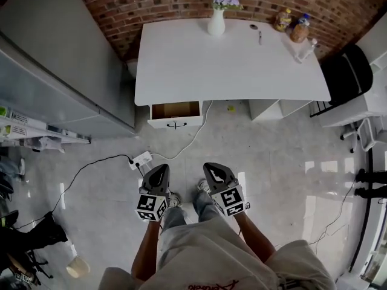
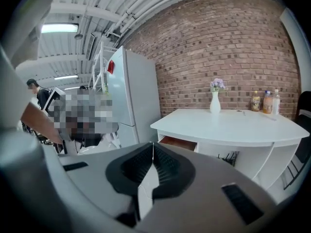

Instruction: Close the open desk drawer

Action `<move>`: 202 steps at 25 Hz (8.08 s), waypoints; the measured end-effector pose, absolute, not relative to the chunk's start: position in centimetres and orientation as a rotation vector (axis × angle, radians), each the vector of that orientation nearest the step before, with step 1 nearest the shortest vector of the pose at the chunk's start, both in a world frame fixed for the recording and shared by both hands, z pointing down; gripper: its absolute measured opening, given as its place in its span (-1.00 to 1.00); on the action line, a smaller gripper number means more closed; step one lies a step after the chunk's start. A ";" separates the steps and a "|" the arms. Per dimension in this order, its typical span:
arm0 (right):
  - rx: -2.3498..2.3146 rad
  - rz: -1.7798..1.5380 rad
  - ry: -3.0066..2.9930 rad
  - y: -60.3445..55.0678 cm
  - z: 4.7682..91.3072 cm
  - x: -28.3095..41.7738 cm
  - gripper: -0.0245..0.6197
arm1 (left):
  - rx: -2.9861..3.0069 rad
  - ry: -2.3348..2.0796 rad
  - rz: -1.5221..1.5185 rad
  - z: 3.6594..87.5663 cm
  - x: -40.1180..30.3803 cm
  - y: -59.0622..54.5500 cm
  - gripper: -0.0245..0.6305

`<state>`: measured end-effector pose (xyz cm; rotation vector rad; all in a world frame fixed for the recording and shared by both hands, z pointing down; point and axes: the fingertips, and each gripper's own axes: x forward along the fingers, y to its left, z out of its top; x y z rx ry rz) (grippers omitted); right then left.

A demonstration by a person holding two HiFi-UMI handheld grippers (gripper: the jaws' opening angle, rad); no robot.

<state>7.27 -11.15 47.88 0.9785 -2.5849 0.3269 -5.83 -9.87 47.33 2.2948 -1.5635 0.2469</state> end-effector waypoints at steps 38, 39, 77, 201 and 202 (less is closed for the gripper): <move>1.085 0.392 -2.434 -22.4 61.4 -0.5 -0.87 | 2.331 -1.372 0.327 61.9 -11.8 -19.8 -0.89; 1.081 0.398 -2.428 -22.3 62.5 -0.5 -0.87 | 2.325 -1.365 0.329 62.9 -11.8 -19.7 -0.89; 1.117 2.429 -2.400 -24.7 79.0 -0.1 -0.32 | 1.356 -0.921 -0.879 79.3 -15.8 -22.5 -0.49; 1.247 0.025 -2.720 -20.1 36.8 9.0 -0.87 | 2.546 -1.838 0.235 36.3 -6.3 -16.7 -0.89; 1.236 0.009 -2.735 -19.5 36.1 9.1 -0.87 | 2.550 -1.845 0.223 35.7 -5.8 -16.4 -0.89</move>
